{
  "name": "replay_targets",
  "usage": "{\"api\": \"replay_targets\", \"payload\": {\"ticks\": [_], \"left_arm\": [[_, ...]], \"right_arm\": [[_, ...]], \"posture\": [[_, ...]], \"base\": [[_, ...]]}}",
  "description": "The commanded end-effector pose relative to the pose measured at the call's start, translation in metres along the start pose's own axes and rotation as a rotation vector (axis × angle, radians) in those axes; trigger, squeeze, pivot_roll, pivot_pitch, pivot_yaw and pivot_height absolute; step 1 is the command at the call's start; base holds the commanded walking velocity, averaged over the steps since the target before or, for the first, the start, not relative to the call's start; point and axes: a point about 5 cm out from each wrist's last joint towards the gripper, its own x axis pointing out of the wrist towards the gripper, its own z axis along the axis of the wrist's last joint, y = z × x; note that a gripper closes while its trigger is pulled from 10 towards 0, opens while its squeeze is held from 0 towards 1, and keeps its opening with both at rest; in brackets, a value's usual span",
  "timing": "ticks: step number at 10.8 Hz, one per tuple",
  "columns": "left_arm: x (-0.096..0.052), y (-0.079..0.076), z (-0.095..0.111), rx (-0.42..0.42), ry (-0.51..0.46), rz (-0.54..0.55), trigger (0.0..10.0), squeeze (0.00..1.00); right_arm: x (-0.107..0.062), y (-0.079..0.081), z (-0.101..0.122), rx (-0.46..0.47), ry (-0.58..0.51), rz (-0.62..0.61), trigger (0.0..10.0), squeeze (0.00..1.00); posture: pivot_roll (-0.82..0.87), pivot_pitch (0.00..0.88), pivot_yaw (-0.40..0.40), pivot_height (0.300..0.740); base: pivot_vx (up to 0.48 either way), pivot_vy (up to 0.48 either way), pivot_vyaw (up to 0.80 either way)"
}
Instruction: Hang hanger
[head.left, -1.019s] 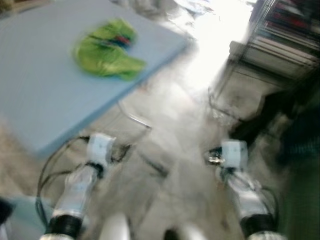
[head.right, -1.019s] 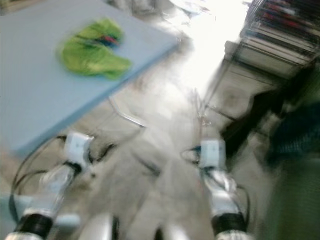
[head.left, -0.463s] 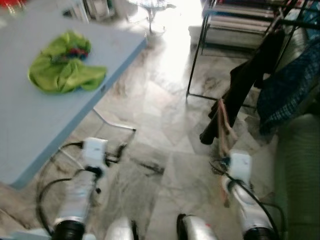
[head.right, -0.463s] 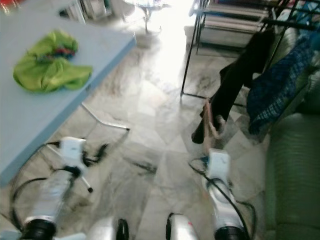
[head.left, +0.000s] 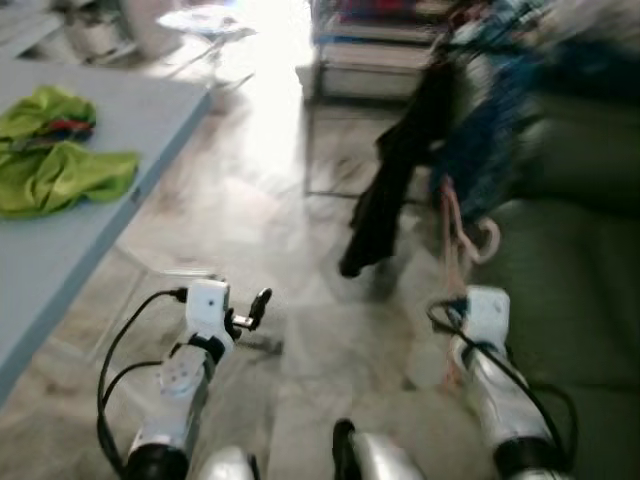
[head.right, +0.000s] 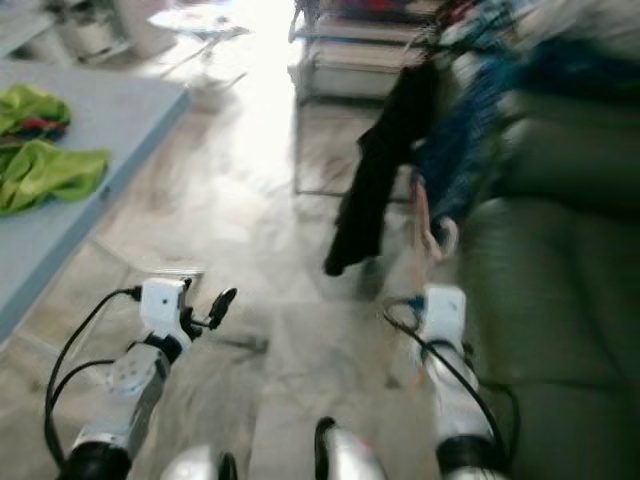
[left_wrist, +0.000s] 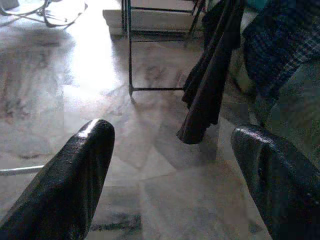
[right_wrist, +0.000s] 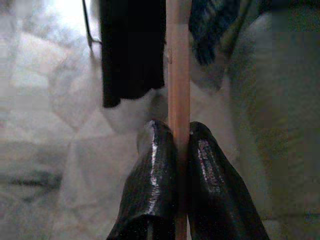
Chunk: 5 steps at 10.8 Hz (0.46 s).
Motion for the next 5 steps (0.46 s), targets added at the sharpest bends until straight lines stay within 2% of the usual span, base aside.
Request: {"api": "replay_targets", "payload": {"ticks": [1,3,5], "left_arm": [[-0.0033,0.0035,-0.0032,-0.008,0.002,0.025,10.0,0.0],[-0.0017,0.0047,-0.0012,0.021,-0.007,0.01,10.0,0.0],[0.0026,0.0039,0.0009,0.041,0.001,-0.005,10.0,0.0]], "right_arm": [[0.0036,0.0049,0.0027,-0.008,0.013,0.031,10.0,0.0],[0.0052,0.0061,0.0016,-0.016,0.022,0.04,10.0,0.0],[0.0058,0.0059,-0.0004,-0.022,0.036,0.04,10.0,0.0]], "posture": [[0.03,0.038,-0.046,0.74],[0.02,0.03,-0.044,0.74],[0.02,0.028,-0.04,0.74]], "base": [[0.292,0.379,0.0],[0.315,0.36,0.0],[0.424,0.0,0.0]]}}
